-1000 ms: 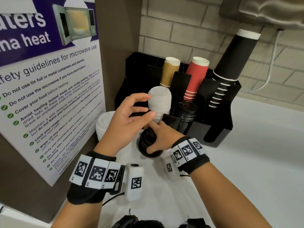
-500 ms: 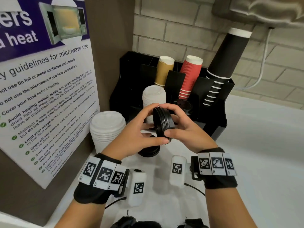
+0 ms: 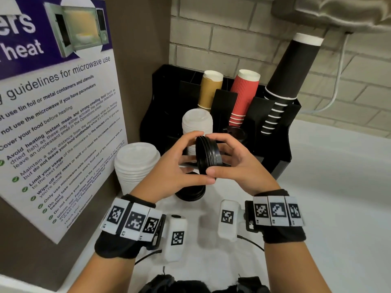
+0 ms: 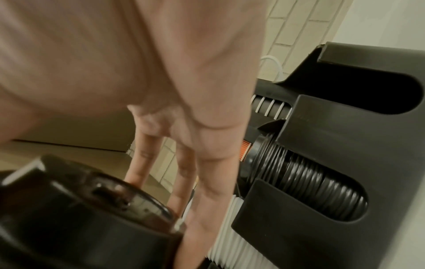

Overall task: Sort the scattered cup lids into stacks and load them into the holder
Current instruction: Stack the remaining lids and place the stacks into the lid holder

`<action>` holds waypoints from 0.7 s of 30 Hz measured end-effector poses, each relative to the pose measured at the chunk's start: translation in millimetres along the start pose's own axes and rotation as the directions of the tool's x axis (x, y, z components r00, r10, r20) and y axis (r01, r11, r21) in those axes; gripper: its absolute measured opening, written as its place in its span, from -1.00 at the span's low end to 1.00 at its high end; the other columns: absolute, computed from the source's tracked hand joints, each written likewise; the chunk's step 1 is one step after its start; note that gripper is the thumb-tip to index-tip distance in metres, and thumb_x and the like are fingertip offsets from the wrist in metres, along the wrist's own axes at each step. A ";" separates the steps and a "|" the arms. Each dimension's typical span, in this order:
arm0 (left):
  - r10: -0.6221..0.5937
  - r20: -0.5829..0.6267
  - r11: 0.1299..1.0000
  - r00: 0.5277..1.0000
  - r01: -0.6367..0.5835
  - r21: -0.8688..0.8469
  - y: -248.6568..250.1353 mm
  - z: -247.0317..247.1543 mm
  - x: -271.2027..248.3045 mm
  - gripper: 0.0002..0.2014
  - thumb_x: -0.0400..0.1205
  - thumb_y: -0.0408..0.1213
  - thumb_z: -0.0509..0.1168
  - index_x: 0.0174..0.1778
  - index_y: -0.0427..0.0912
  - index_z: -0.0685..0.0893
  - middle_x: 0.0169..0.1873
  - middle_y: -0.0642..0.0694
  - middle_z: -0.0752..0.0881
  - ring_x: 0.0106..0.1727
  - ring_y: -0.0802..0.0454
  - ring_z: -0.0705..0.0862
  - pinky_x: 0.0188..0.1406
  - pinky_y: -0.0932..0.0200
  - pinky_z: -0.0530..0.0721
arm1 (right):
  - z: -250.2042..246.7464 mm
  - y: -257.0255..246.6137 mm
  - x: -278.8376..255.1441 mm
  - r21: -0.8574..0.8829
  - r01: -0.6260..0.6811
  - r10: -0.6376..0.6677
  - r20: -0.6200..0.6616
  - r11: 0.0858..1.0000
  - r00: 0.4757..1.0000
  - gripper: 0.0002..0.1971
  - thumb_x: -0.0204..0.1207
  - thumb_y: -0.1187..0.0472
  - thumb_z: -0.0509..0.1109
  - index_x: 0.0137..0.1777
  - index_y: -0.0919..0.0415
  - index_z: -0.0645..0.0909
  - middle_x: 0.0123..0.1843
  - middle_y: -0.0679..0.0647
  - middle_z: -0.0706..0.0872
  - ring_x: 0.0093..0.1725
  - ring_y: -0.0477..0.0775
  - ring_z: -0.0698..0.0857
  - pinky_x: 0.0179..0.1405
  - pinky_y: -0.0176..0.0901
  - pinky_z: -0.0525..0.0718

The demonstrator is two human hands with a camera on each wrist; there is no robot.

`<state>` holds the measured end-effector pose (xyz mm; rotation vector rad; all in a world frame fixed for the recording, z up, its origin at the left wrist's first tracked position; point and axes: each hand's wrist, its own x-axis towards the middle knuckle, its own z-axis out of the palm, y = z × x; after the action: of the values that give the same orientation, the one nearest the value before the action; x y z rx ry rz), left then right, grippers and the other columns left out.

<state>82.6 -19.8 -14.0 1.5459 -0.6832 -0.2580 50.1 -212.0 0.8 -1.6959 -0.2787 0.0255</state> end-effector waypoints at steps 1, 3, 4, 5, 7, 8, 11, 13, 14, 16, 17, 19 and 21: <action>-0.003 0.001 1.000 1.000 0.003 0.009 0.7 0.1 0.7 -0.11 0.25 -0.19 0.65 0.48 0.24 0.40 0.42 0.19 0.51 0.27 0.16 0.68 0.17 0.21 0.69 | -0.1 -0.2 0.7 -0.004 0.002 -0.002 -0.005 1.000 1.000 -0.34 0.18 0.10 0.65 0.32 -0.18 0.56 0.16 -0.03 0.72 0.17 0.07 0.74 0.06 -0.10 0.70; -0.012 -0.017 1.000 1.000 0.012 0.012 1.6 0.9 2.5 -0.11 0.23 -0.10 0.61 0.48 0.33 0.36 0.46 0.22 0.46 0.34 0.20 0.63 0.29 0.20 0.63 | -3.6 -0.9 4.6 -0.016 0.012 -0.013 -0.021 1.000 1.000 -0.34 0.18 0.10 0.64 0.32 -0.14 0.55 0.17 0.02 0.70 0.15 0.07 0.74 0.04 -0.10 0.71; -0.018 -0.037 1.000 0.999 0.018 0.008 2.0 1.1 3.0 -0.12 0.24 -0.06 0.58 0.46 0.38 0.34 0.48 0.22 0.44 0.40 0.18 0.58 0.35 0.17 0.59 | -8.0 -1.3 8.3 -0.024 0.019 -0.020 -0.052 1.000 0.998 -0.35 0.18 0.12 0.65 0.30 -0.11 0.54 0.16 0.03 0.71 0.13 0.05 0.75 0.01 -0.13 0.72; -0.022 -0.061 1.000 0.998 0.022 0.008 2.5 0.9 3.6 -0.16 0.26 -0.02 0.55 0.44 0.41 0.33 0.49 0.21 0.42 0.43 0.17 0.54 0.38 0.15 0.57 | -13.9 -2.1 13.0 -0.035 0.025 -0.028 -0.108 0.999 0.994 -0.38 0.19 0.15 0.65 0.27 -0.09 0.54 0.14 0.04 0.71 0.09 0.03 0.76 -0.04 -0.17 0.72; -0.019 -0.104 0.999 0.994 0.022 0.023 4.2 -1.1 4.2 -0.24 0.31 0.03 0.49 0.42 0.42 0.34 0.47 0.19 0.44 0.43 0.17 0.54 0.37 0.14 0.58 | -30.8 -5.5 25.0 -0.095 0.027 -0.052 -0.268 0.995 0.962 -0.47 0.24 0.24 0.65 0.17 -0.07 0.54 0.11 0.07 0.71 0.03 -0.01 0.75 -0.17 -0.26 0.71; -0.015 -0.123 0.999 0.992 0.019 0.032 5.3 -2.7 4.3 -0.28 0.33 0.05 0.47 0.41 0.40 0.35 0.45 0.19 0.46 0.40 0.18 0.56 0.35 0.15 0.60 | -41.1 -7.6 31.6 -0.168 0.022 -0.078 -0.336 0.986 0.939 -0.52 0.27 0.27 0.65 0.12 -0.06 0.54 0.11 0.07 0.70 0.01 -0.04 0.74 -0.23 -0.33 0.70; 0.003 -0.170 0.999 0.985 0.003 0.040 7.3 -7.9 3.7 -0.35 0.36 0.03 0.44 0.40 0.28 0.44 0.39 0.17 0.51 0.32 0.19 0.62 0.27 0.21 0.65 | -70.9 -10.7 51.5 -0.447 -0.039 -0.144 -0.368 0.894 0.919 -0.58 0.30 0.29 0.63 0.10 0.00 0.58 0.12 -0.01 0.69 -0.05 -0.36 0.66 -0.21 -0.61 0.57; 0.006 -0.189 0.999 0.982 0.001 0.039 7.6 -9.8 3.0 -0.37 0.36 0.02 0.44 0.39 0.21 0.48 0.36 0.16 0.53 0.29 0.17 0.64 0.22 0.25 0.66 | -82.8 -10.8 62.8 -0.590 -0.113 -0.097 -0.312 0.800 0.945 -0.56 0.30 0.26 0.63 0.17 0.06 0.62 0.17 0.00 0.68 0.02 -0.29 0.66 -0.10 -0.61 0.54; 0.005 -0.194 0.999 0.981 0.002 0.039 7.8 -10.0 2.8 -0.38 0.36 0.01 0.43 0.39 0.19 0.49 0.36 0.15 0.54 0.29 0.17 0.65 0.20 0.26 0.66 | -86.3 -10.5 67.7 -0.652 -0.145 -0.064 -0.286 0.745 0.956 -0.54 0.29 0.25 0.63 0.20 0.06 0.63 0.20 0.03 0.67 0.08 -0.13 0.68 -0.05 -0.52 0.55; 0.003 -0.202 0.999 0.979 0.005 0.038 7.7 -10.1 2.7 -0.38 0.36 0.01 0.43 0.39 0.15 0.50 0.35 0.14 0.54 0.27 0.16 0.65 0.18 0.28 0.66 | -88.9 -10.8 75.9 -0.754 -0.185 -0.006 -0.243 0.630 0.970 -0.51 0.27 0.24 0.62 0.23 0.02 0.64 0.24 0.09 0.64 0.18 0.08 0.65 0.09 -0.29 0.54; 0.002 -0.205 0.999 0.979 0.006 0.038 7.7 -10.1 3.0 -0.38 0.37 0.00 0.43 0.39 0.14 0.50 0.34 0.14 0.54 0.27 0.16 0.65 0.17 0.29 0.66 | -88.9 -11.3 78.9 -0.788 -0.194 0.021 -0.224 0.584 0.974 -0.50 0.27 0.23 0.62 0.24 -0.01 0.64 0.26 0.09 0.62 0.23 0.11 0.62 0.20 -0.19 0.54; 0.002 -0.211 0.999 0.977 0.008 0.042 8.0 -10.2 3.7 -0.38 0.37 0.00 0.43 0.39 0.12 0.51 0.34 0.12 0.55 0.26 0.14 0.66 0.15 0.31 0.65 | -88.1 -11.8 82.3 -0.827 -0.206 0.066 -0.201 0.523 0.977 -0.48 0.27 0.20 0.60 0.26 -0.05 0.64 0.31 0.08 0.59 0.32 0.13 0.56 0.39 0.04 0.50; 0.002 -0.217 0.999 0.976 0.008 0.047 8.5 -10.6 4.7 -0.39 0.37 0.00 0.42 0.39 0.11 0.51 0.34 0.11 0.55 0.27 0.13 0.66 0.16 0.31 0.66 | -87.8 -10.4 82.8 -0.842 -0.209 0.092 -0.189 0.497 0.978 -0.48 0.28 0.20 0.59 0.27 -0.07 0.64 0.31 0.07 0.58 0.34 0.14 0.54 0.43 0.16 0.46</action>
<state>89.9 -13.3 -3.5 1.5930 -0.5180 -0.0737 144.2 -279.8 35.7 -2.7357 -0.0213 -0.1076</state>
